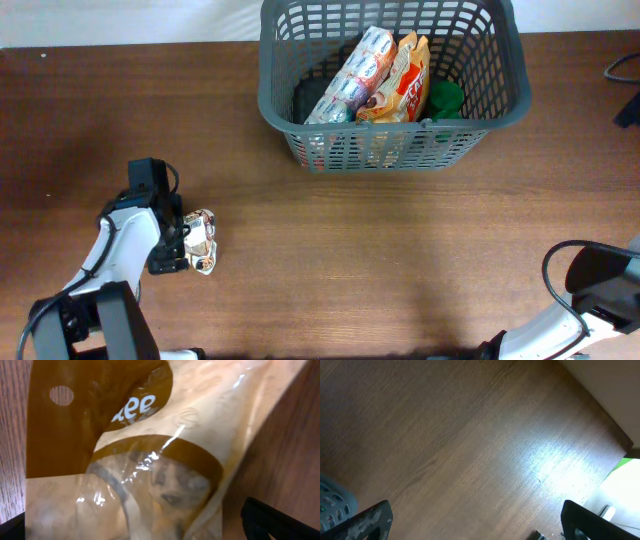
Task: Pack container
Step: 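Lower the left gripper and grasp the crumpled snack wrapper, then lift the wrapper and carry it over the basket with the left gripper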
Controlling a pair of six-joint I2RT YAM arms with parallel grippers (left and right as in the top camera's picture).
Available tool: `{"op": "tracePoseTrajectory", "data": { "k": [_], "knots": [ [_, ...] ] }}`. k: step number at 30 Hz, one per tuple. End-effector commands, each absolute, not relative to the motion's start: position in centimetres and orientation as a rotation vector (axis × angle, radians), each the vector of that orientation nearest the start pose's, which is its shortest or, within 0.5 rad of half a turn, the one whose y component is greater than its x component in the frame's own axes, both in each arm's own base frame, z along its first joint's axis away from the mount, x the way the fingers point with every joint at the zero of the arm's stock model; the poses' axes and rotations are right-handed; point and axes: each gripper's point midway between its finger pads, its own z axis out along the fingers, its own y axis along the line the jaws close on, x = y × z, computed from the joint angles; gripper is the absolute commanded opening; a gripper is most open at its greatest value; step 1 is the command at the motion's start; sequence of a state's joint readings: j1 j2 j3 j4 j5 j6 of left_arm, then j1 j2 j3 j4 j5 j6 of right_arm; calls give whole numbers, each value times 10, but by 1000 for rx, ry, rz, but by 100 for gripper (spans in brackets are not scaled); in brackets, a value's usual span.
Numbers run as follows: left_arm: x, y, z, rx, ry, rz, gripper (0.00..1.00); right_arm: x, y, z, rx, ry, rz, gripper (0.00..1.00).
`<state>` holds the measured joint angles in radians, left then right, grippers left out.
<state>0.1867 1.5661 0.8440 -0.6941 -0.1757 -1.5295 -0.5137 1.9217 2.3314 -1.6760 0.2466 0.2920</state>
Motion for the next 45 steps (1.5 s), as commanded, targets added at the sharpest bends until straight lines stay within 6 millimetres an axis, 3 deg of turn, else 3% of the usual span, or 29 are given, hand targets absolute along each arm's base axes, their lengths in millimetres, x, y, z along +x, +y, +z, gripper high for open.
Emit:
{"op": "tracePoseTrajectory", "data": {
  "k": [1, 10, 14, 18, 23, 27, 30, 32, 35, 39, 42, 45],
  "knots": [
    [262, 84, 10, -2221, 1916, 118, 99, 311, -229, 284, 1188, 2581, -419, 99],
    [259, 85, -5, -2241, 1937, 172, 100, 311, -228, 284, 1187, 2582, -419, 99],
    [259, 85, -5, -2242, 1937, 172, 67, 311, -228, 284, 1187, 2582, -419, 99],
    [262, 86, -5, -2235, 1929, 159, 47, 311, -228, 284, 1187, 2582, -419, 99],
    [267, 86, -4, -2227, 1919, 138, 2, 311, -229, 284, 1188, 2581, -419, 99],
    [275, 84, -1, -2204, 1944, 90, 2, 311, -228, 284, 1188, 2581, -419, 99],
    [296, 88, 17, -2042, 2042, 55, 2, 311, -229, 284, 1188, 2581, -419, 99],
    [317, 92, 38, -1891, 2101, 20, 2, 311, -228, 284, 1187, 2582, -419, 99],
    [352, 96, 88, -1627, 2143, -37, 2, 311, -228, 284, 1187, 2582, -419, 99],
    [395, 87, 187, -1277, 2081, -125, 2, 311, -228, 284, 1188, 2582, -419, 99],
    [418, 57, 266, -1054, 1990, -248, 2, 311, -229, 284, 1188, 2581, -419, 99],
    [437, -2, 342, -739, 1916, -450, 2, 311, -228, 284, 1188, 2582, -419, 99]
  ]
}}
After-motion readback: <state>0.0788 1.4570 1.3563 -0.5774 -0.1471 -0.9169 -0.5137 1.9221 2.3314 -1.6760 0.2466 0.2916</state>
